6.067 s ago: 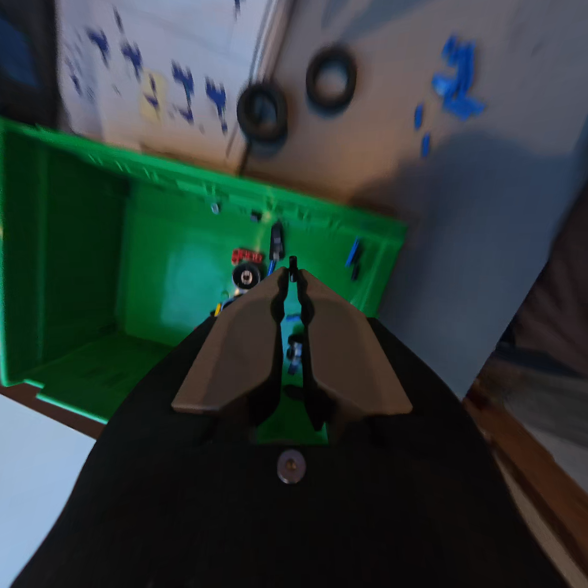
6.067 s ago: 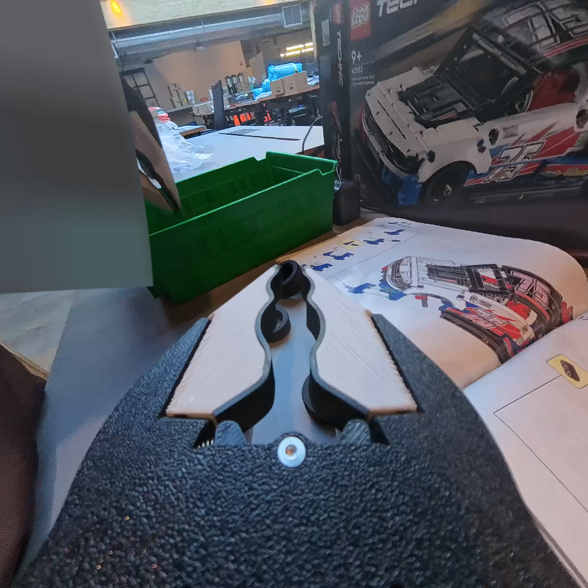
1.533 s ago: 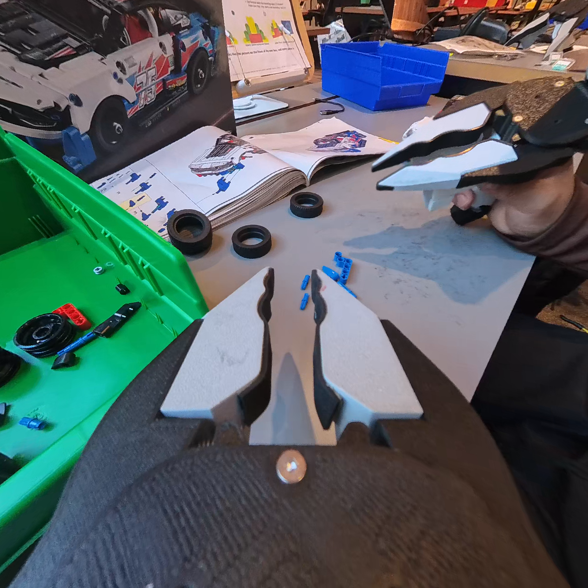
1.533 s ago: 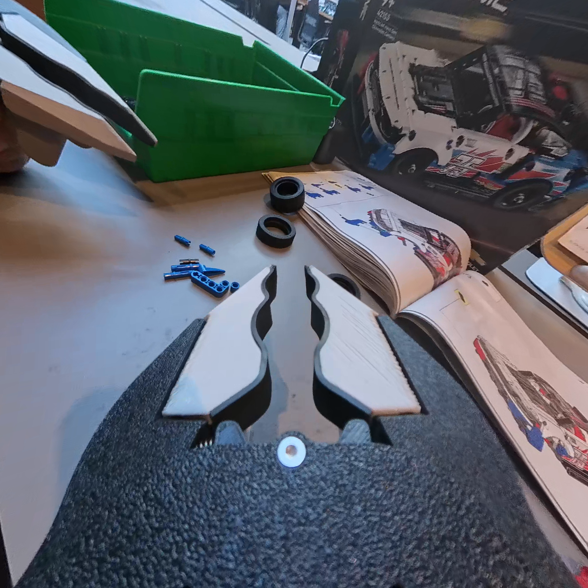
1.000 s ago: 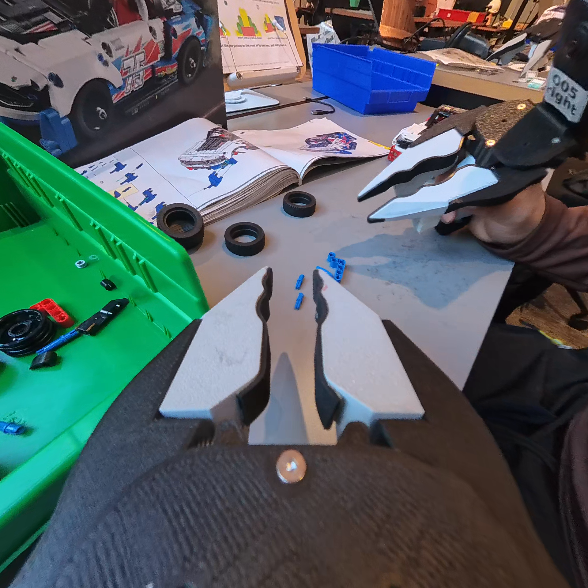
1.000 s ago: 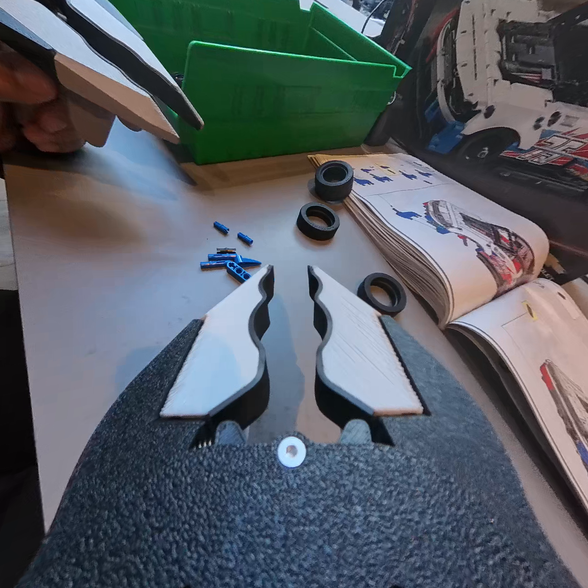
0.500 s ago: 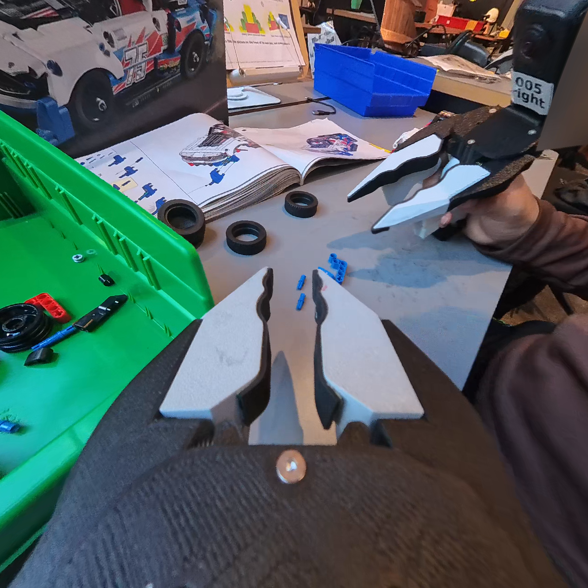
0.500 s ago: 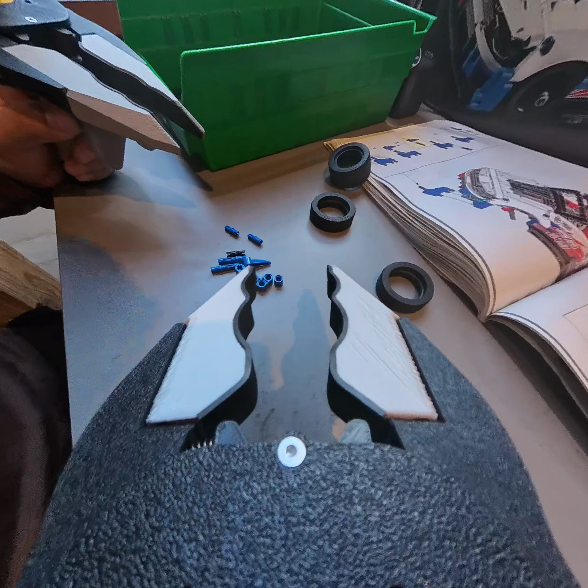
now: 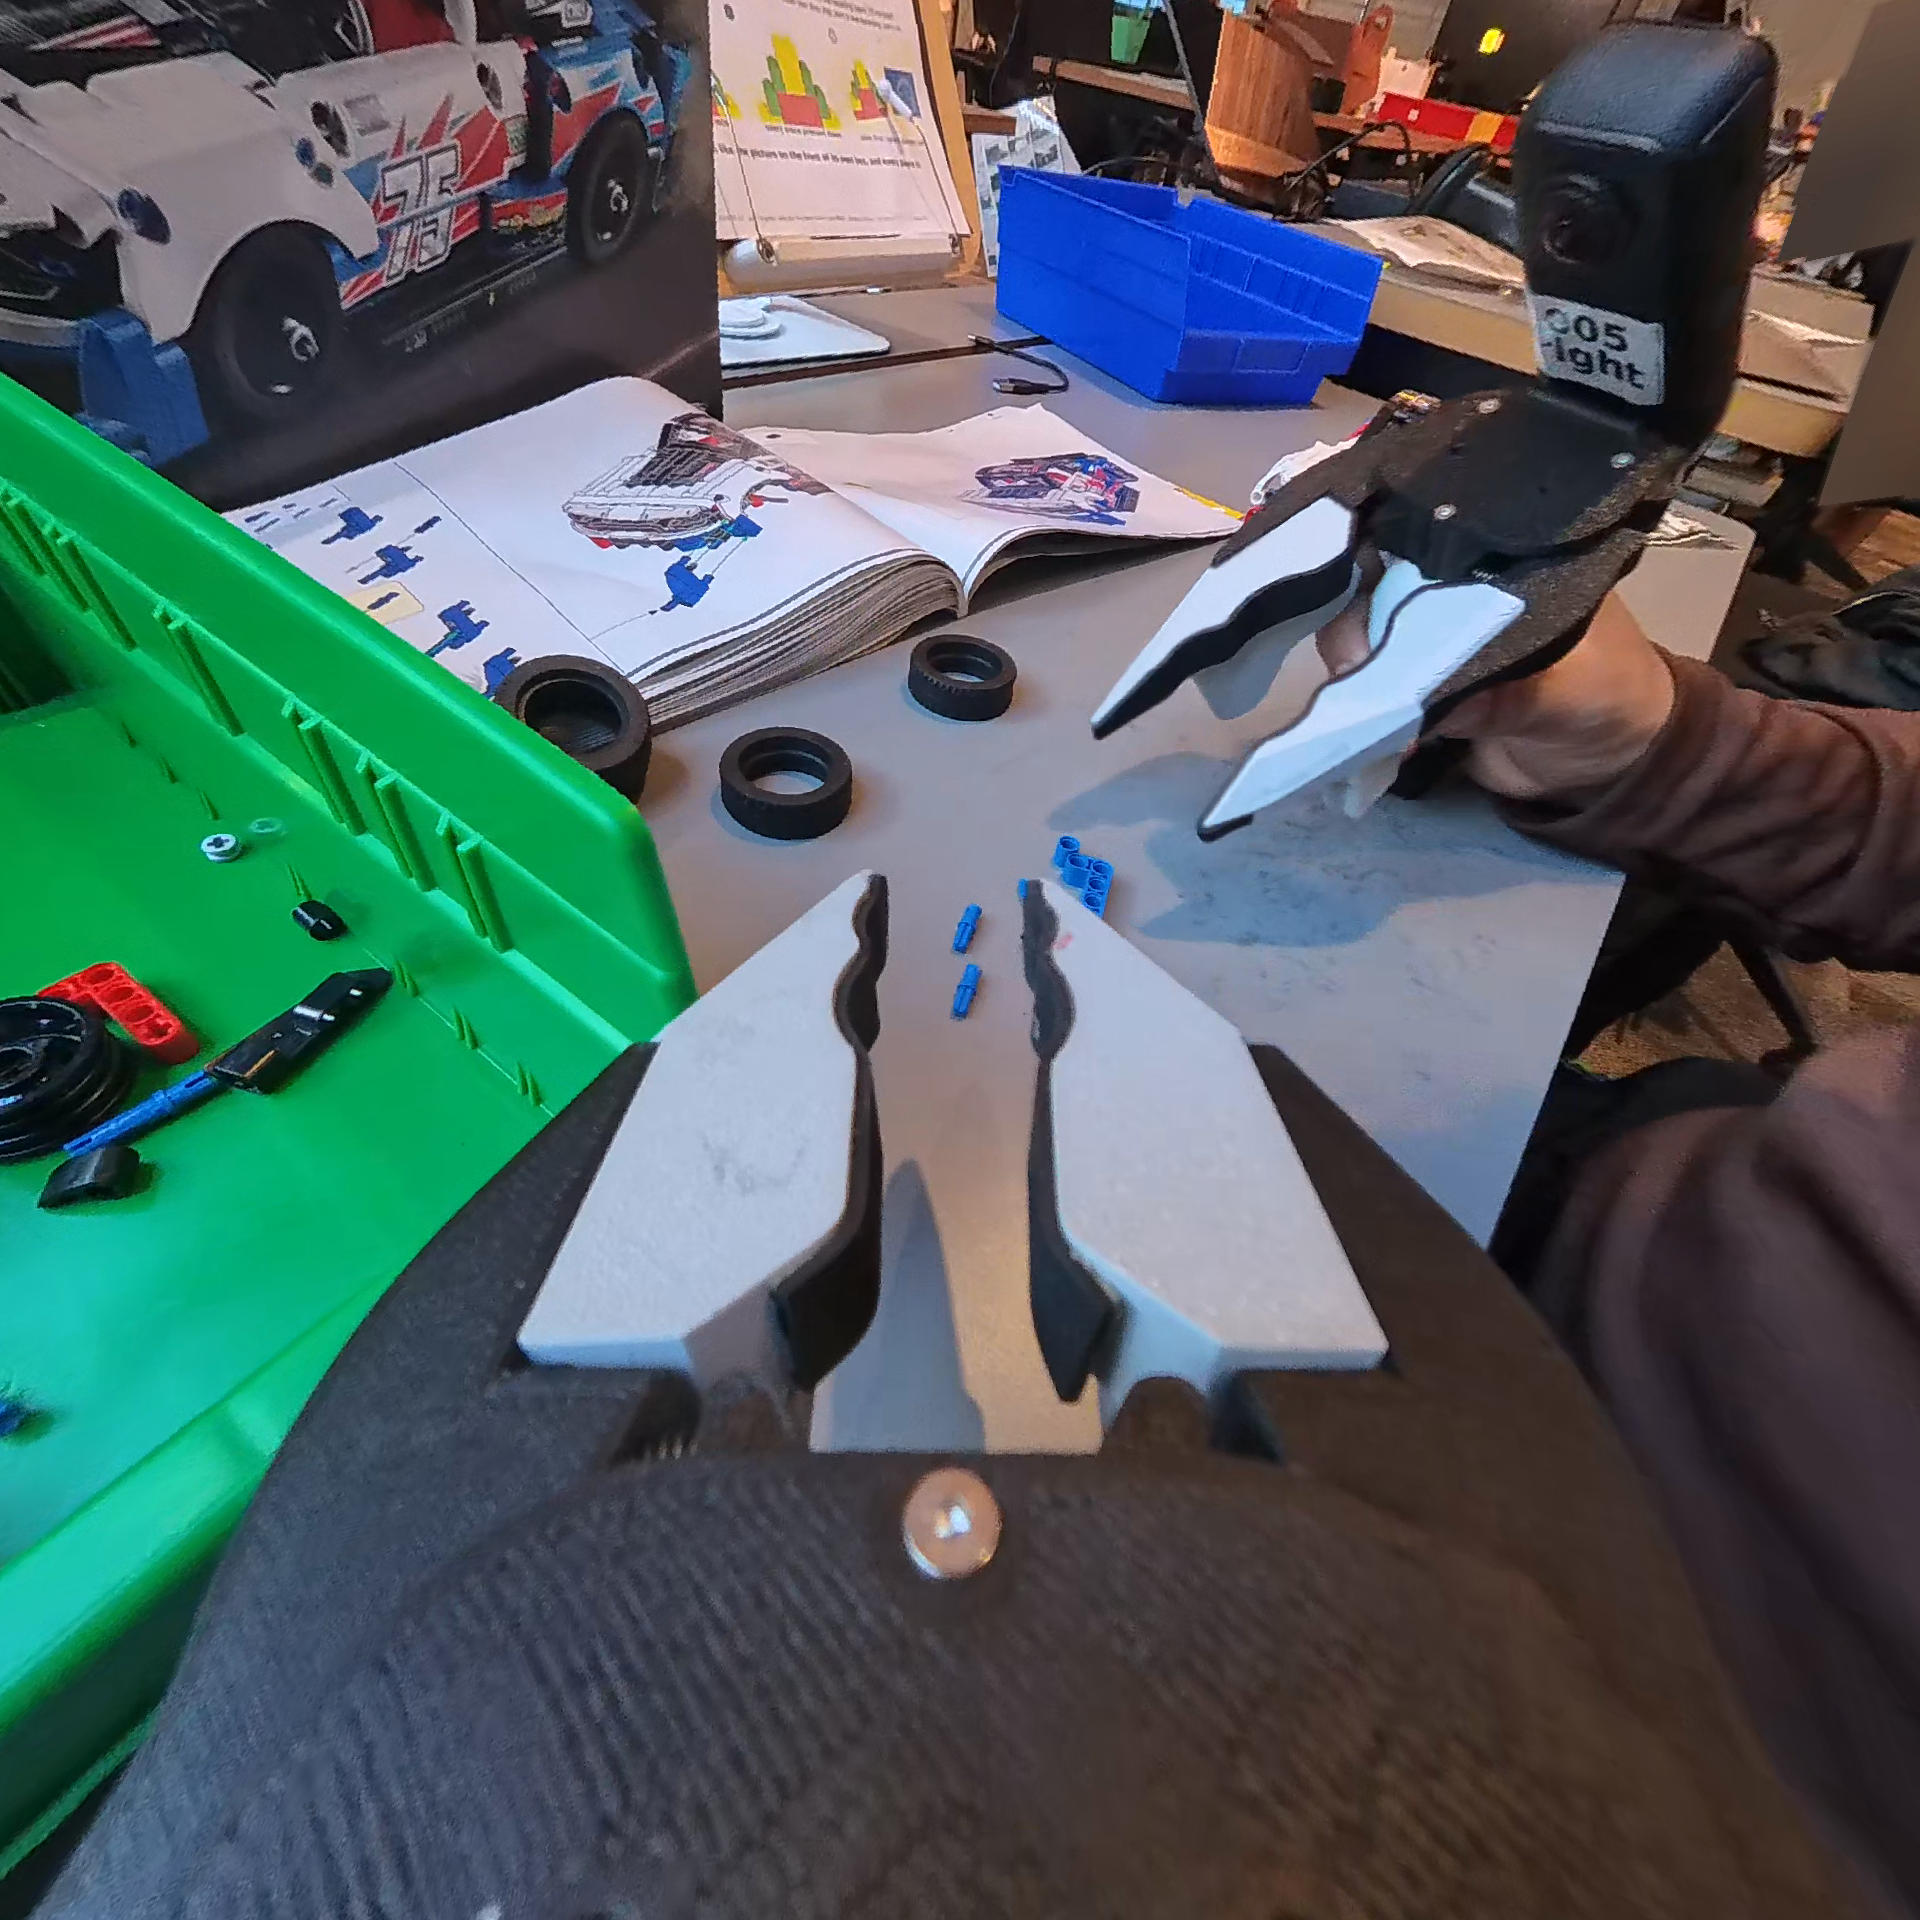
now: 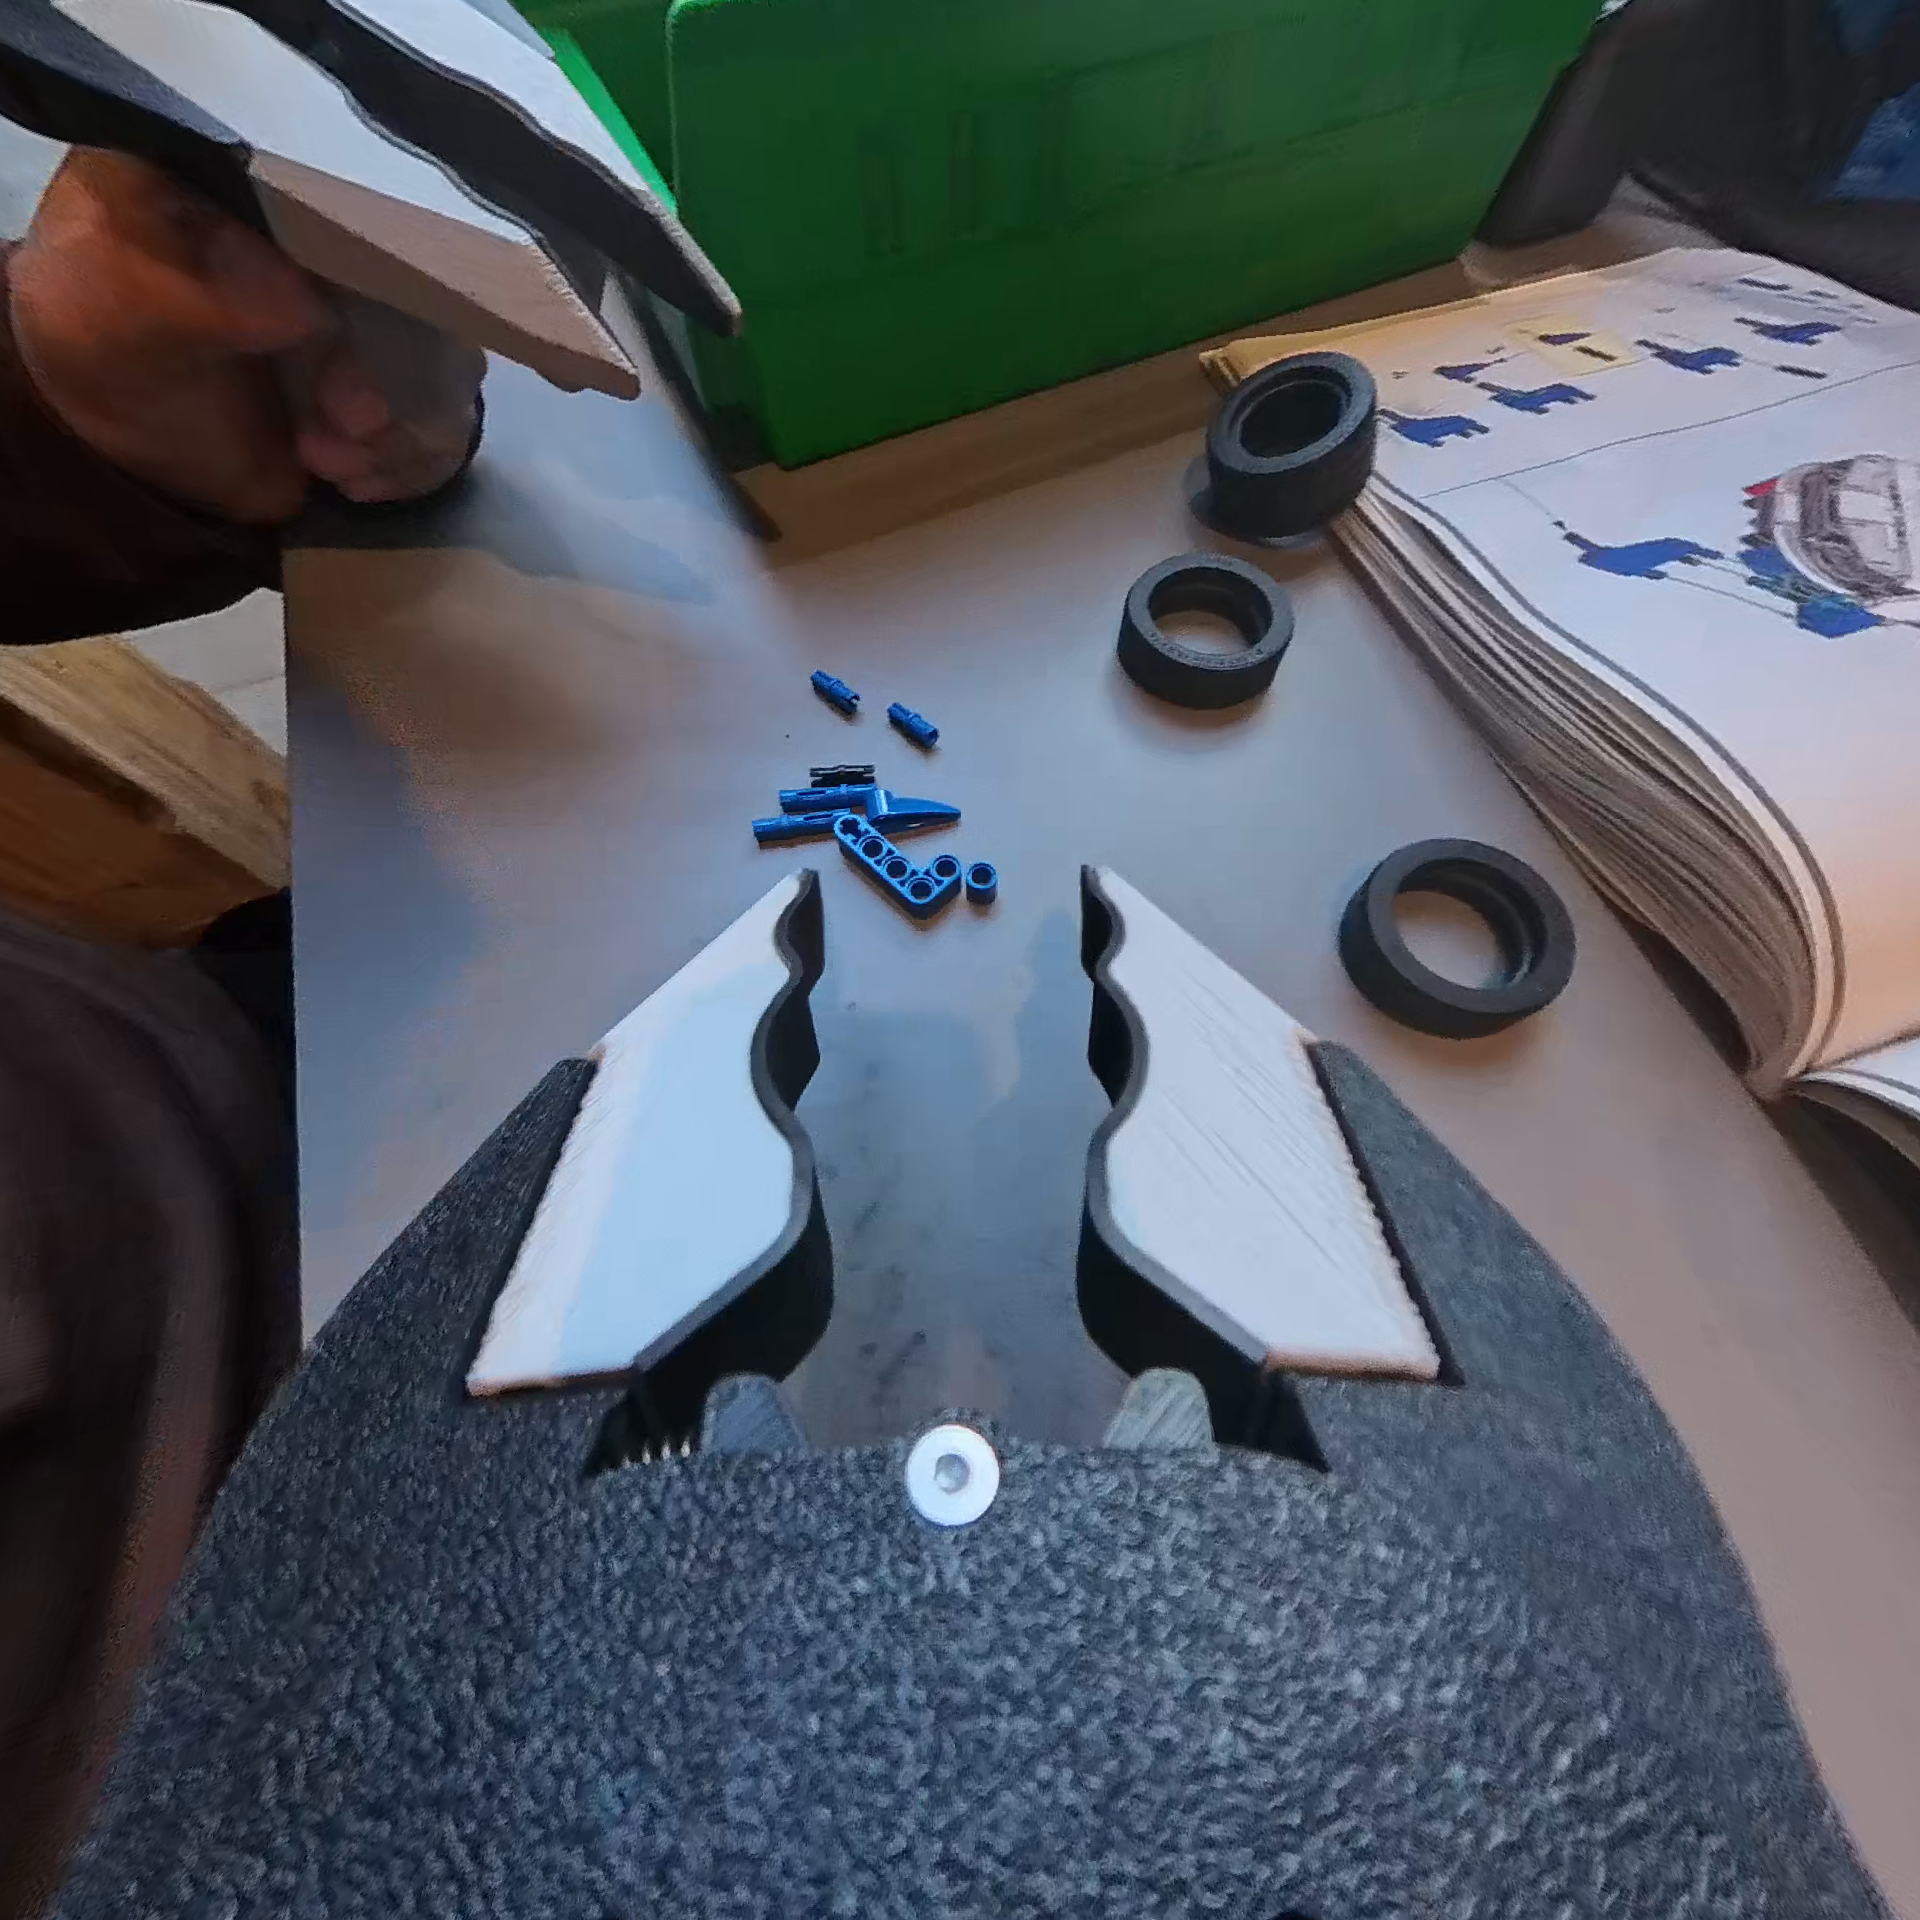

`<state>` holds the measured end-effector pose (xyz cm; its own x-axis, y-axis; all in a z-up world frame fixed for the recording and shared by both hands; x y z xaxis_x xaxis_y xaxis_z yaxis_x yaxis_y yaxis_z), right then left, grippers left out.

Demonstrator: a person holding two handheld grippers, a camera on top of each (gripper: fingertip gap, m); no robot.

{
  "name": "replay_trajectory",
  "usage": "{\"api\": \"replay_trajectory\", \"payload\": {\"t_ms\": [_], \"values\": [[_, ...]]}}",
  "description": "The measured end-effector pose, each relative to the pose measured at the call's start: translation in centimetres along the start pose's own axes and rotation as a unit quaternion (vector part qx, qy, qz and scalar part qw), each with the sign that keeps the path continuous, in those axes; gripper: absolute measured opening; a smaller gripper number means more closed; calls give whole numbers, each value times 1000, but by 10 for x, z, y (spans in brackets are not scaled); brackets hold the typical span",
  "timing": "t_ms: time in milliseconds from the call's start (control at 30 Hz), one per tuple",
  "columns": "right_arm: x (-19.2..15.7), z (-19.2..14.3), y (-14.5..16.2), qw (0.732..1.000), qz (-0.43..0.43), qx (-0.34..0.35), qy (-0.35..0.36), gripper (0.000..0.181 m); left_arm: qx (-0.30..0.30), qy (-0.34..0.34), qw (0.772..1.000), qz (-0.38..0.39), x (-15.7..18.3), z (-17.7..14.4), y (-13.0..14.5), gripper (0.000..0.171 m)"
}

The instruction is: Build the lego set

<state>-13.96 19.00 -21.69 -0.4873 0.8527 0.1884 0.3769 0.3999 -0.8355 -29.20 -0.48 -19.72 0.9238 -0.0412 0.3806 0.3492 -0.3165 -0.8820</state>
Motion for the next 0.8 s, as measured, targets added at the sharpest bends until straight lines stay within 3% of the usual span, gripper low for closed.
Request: {"api": "replay_trajectory", "payload": {"t_ms": [333,500,800], "values": [[0,-3,4,996,-69,3,-60,31,-30,11,998,46,10,5,6,23],[1,10,5,988,-127,-43,-74,26,-34,20,996,76,18,5,9,23],[1,27,0,977,-174,-55,-112,17,-88,69,989,98,30,10,18,21]]}}
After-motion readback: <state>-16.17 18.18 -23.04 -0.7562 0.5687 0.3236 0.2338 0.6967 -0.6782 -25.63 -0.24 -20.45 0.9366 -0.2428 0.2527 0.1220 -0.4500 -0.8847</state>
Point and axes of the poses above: each gripper's, where its closed fingertips meet, z out along the fingers, y out of its underside, x = y × z across the jaws, the point moved 9 cm from there along -z, back along the fingers, and after that the axes turned 15 degrees about -z, right-handed, at the moved point
